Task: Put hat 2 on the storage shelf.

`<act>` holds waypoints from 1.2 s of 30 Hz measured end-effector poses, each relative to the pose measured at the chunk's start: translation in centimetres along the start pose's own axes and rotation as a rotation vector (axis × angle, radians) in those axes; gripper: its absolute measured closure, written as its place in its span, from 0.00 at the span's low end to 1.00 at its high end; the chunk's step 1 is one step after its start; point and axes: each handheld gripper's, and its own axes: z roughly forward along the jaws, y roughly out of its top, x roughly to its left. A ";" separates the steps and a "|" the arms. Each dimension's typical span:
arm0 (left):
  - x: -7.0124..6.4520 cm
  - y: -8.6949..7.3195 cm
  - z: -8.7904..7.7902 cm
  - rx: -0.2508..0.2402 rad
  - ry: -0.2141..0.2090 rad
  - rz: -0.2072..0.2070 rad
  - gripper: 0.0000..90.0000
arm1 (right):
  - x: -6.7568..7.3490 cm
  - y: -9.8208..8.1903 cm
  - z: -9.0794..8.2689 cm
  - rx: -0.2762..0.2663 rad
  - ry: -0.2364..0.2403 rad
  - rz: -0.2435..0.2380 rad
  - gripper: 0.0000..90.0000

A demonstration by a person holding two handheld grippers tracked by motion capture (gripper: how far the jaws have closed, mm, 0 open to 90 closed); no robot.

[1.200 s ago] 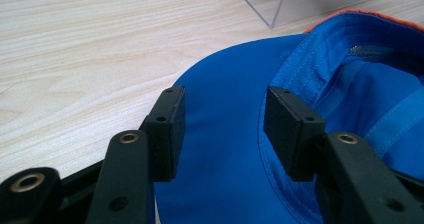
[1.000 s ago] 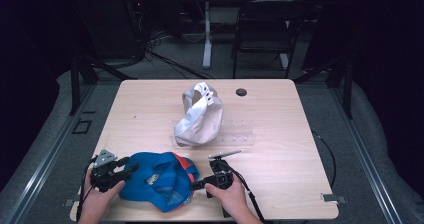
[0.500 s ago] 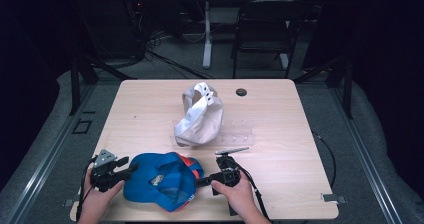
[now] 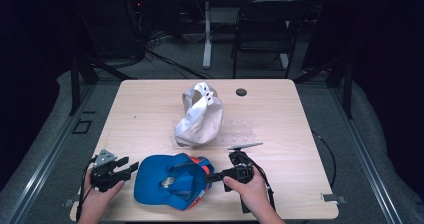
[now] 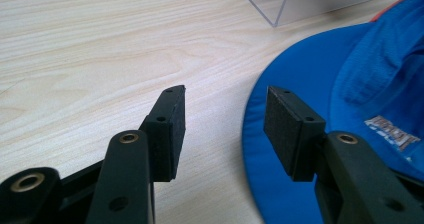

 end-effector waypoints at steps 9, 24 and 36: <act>0.0 0.0 0.1 0.014 -0.003 0.002 0.57 | 0.6 0.3 -2.7 -0.045 -0.001 0.005 0.87; 0.0 -0.1 0.1 0.000 -0.004 -0.006 0.57 | 1.5 1.9 -6.5 -0.026 -0.001 0.019 0.88; -0.1 0.0 0.1 0.002 -0.001 -0.004 0.57 | 1.6 2.3 -9.2 -0.015 0.041 0.079 0.88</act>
